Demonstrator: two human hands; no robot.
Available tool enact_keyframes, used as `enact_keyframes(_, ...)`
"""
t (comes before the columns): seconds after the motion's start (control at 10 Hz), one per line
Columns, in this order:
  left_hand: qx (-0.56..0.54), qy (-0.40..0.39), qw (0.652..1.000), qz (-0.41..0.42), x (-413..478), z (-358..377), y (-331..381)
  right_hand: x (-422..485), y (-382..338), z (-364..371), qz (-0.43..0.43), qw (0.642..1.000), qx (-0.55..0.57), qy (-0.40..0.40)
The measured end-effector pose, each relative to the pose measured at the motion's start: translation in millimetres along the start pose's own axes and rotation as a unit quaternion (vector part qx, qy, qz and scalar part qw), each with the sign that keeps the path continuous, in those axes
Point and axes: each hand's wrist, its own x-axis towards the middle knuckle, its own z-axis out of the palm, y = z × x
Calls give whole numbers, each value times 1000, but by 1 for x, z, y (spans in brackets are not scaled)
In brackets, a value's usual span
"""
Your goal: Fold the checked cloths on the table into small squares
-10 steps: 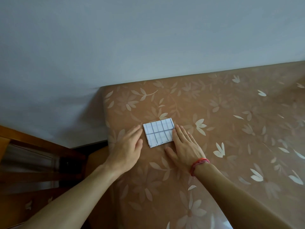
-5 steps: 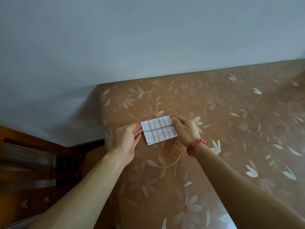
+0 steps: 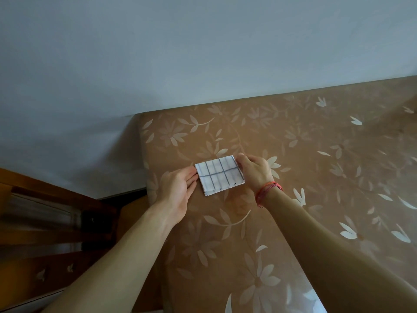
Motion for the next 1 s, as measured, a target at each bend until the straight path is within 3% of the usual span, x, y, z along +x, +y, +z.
enact_keyframes(0.7, 38, -10, 999, 13, -9, -5, 10, -15, -5, -1, -22, 999, -41, 8)
enact_keyframes(0.8, 63, -9, 998, 29, -19, -8, 13, -21, -3, -5, -10, 999, -36, -16)
enact_keyframes(1.0, 226, 25, 966, 121, -43, -11, 10, -55, -6, -26, -42, 993, -107, -15)
